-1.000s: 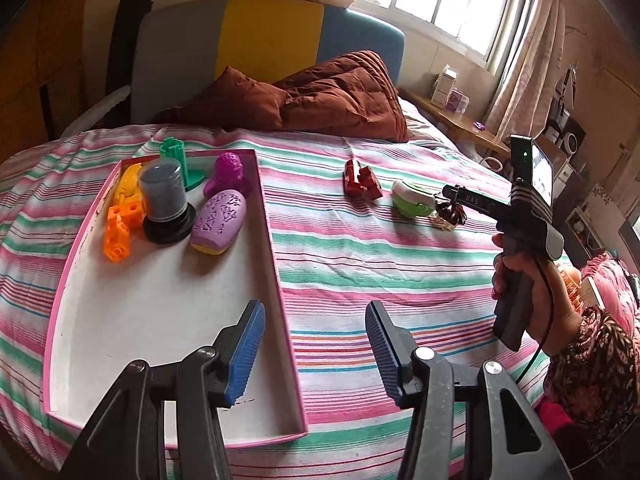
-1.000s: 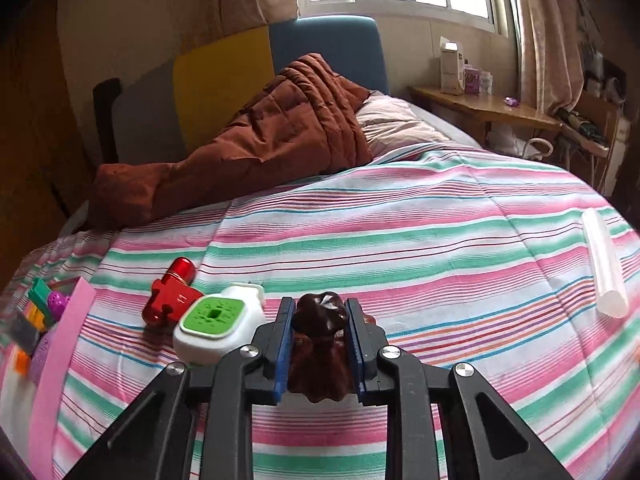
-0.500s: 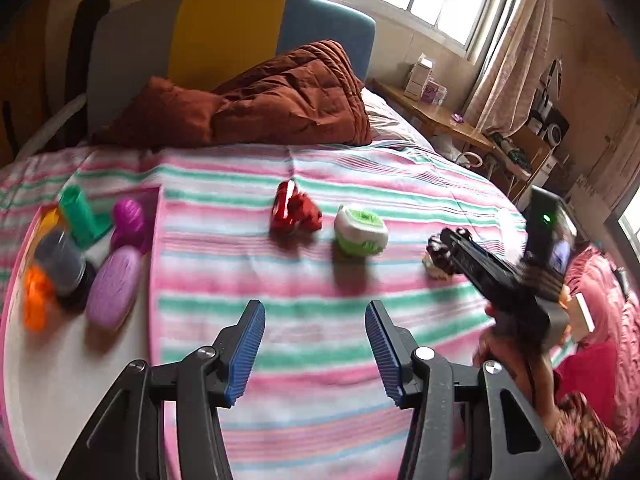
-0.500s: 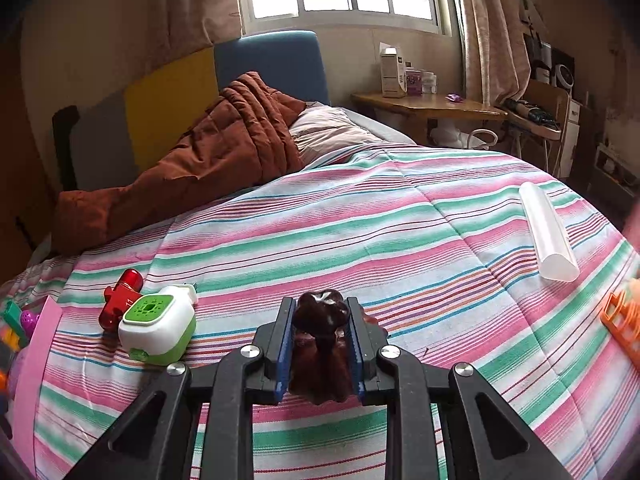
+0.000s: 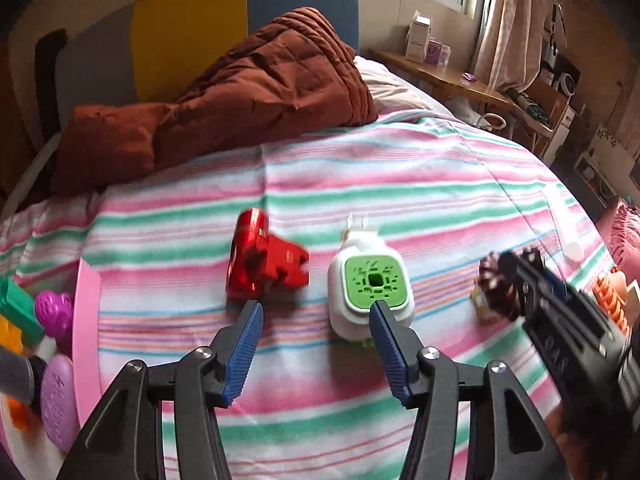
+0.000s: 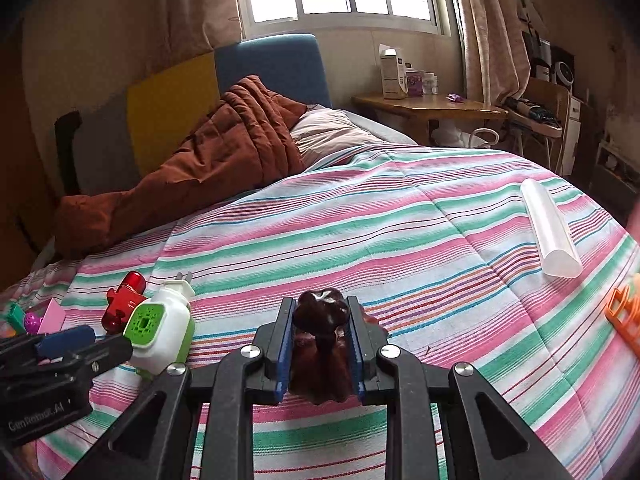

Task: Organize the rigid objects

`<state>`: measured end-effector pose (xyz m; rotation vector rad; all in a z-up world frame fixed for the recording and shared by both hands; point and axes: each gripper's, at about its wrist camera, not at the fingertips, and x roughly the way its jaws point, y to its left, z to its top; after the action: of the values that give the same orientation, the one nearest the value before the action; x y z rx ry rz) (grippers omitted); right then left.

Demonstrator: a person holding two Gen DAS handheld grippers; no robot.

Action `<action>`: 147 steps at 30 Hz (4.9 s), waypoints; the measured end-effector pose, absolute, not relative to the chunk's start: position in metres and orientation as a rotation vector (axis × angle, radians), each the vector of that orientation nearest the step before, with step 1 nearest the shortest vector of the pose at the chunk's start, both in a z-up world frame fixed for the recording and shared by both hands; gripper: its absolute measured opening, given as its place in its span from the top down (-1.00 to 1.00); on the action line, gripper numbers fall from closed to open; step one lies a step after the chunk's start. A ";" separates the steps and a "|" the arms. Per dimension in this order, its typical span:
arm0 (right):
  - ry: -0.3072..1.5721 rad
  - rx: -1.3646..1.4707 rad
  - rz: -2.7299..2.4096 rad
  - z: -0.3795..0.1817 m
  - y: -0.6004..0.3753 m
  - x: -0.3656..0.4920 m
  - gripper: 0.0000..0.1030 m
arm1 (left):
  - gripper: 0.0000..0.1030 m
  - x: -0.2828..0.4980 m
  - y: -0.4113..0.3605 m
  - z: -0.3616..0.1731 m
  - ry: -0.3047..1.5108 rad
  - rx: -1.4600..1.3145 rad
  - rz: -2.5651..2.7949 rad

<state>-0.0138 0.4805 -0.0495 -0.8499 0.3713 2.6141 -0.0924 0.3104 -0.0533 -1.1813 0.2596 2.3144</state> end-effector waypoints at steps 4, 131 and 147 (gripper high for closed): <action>0.368 -0.849 2.613 -0.049 0.480 -0.014 0.53 | -0.08 -0.090 0.299 -0.072 0.376 -1.284 2.365; 0.458 -0.813 2.615 -0.052 0.490 -0.008 0.53 | -0.17 -0.069 0.296 -0.012 0.511 -1.059 2.058; 0.450 -0.817 2.615 -0.052 0.489 -0.008 0.53 | -0.32 -0.087 0.320 -0.074 0.702 -1.203 1.776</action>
<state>-0.0082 0.4893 -0.0520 -0.8167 0.4496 2.6147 -0.0868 0.3198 -0.0744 -1.2028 0.7018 1.7763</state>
